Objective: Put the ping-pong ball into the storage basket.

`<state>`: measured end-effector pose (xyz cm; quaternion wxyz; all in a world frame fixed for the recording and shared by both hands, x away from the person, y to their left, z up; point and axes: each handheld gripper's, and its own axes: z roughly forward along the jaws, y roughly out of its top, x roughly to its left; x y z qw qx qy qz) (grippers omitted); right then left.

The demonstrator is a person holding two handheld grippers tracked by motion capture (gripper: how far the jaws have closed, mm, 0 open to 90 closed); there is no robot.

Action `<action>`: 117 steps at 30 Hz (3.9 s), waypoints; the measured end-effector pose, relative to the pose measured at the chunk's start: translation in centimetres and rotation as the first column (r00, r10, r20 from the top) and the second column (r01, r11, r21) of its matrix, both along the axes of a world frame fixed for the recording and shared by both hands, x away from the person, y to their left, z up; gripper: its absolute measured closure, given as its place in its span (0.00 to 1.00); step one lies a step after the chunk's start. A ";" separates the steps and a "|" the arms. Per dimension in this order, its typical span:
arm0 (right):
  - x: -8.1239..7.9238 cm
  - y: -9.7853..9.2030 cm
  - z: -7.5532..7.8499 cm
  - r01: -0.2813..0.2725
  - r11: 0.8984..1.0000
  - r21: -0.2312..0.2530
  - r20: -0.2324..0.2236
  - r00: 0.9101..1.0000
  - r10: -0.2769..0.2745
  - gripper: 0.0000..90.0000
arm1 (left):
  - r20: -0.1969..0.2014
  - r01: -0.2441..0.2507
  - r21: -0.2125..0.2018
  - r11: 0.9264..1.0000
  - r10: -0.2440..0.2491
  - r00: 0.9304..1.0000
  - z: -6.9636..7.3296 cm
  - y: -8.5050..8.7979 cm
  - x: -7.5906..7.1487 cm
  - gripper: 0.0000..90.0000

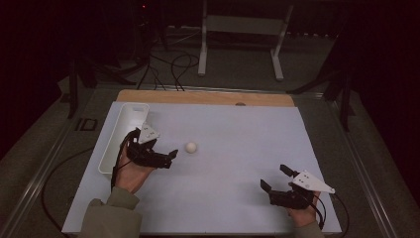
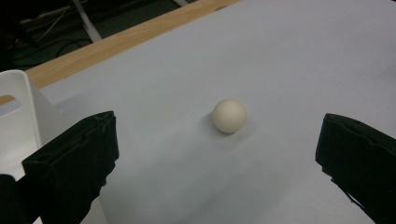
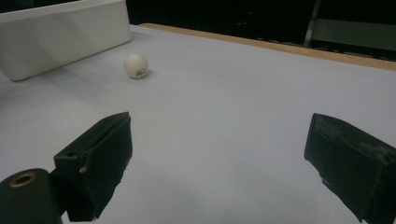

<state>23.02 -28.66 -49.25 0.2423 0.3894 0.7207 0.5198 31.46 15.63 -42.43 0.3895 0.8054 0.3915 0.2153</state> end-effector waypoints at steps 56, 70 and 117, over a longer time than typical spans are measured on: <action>0.1 0.0 -0.1 -0.002 1.000 -0.005 -0.004 1.000 0.002 0.08 | -0.113 0.000 0.076 0.997 0.008 0.994 -0.6 -4.1 3.9 0.00; 0.2 0.0 -0.1 -0.002 1.000 -0.006 -0.007 1.000 0.002 0.08 | -0.144 -0.007 0.089 0.996 0.020 0.989 -0.6 -5.3 5.2 0.00; 0.3 -0.1 -0.2 -0.005 1.000 -0.007 -0.012 1.000 0.004 0.08 | -0.237 -0.030 0.116 0.993 0.057 0.970 -3.0 -7.4 8.1 0.00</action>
